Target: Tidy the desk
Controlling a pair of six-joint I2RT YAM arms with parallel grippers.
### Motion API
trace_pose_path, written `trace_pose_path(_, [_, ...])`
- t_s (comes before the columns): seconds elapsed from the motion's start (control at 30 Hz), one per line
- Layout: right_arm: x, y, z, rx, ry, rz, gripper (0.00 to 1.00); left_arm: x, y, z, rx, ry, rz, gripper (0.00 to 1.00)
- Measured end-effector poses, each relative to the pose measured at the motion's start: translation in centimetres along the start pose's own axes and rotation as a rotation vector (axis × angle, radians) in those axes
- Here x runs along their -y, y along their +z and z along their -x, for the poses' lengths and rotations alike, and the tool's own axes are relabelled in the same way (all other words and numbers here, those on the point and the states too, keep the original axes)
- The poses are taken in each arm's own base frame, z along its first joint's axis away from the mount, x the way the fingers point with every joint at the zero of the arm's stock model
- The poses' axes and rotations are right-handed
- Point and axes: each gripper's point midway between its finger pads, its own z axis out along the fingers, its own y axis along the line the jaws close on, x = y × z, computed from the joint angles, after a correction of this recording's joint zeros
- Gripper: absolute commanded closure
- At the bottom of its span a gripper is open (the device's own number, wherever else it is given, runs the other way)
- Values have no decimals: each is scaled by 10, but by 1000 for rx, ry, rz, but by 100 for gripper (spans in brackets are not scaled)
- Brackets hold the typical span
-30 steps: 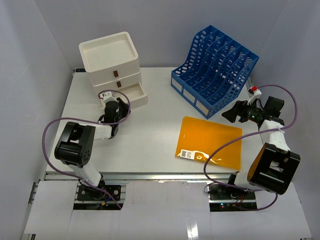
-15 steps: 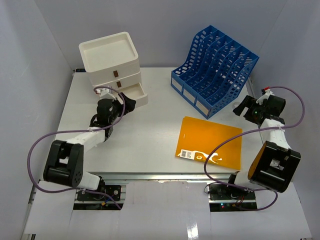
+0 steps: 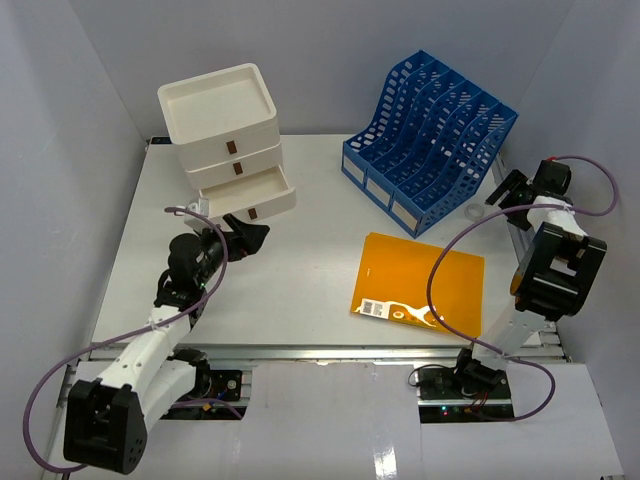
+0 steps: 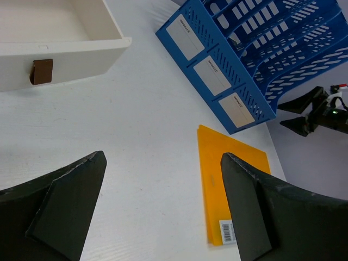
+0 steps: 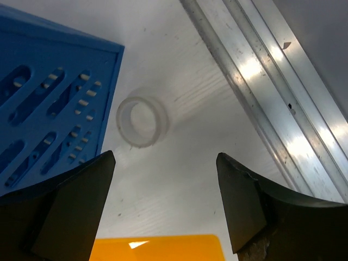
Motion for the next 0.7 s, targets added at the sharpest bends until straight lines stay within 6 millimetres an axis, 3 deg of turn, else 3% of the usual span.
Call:
trace_pose_path(0.17, [6, 30, -8, -54, -18, -48, 30, 7, -15, 3, 15, 5, -11, 2])
trace_pose_path(0.4, [2, 59, -6, -73, -59, -86, 33, 9, -22, 2, 10, 0, -8, 2])
trace_pose_path(0.7, [5, 67, -12, -88, -74, -108, 43, 4, -27, -5, -19, -10, 16, 2])
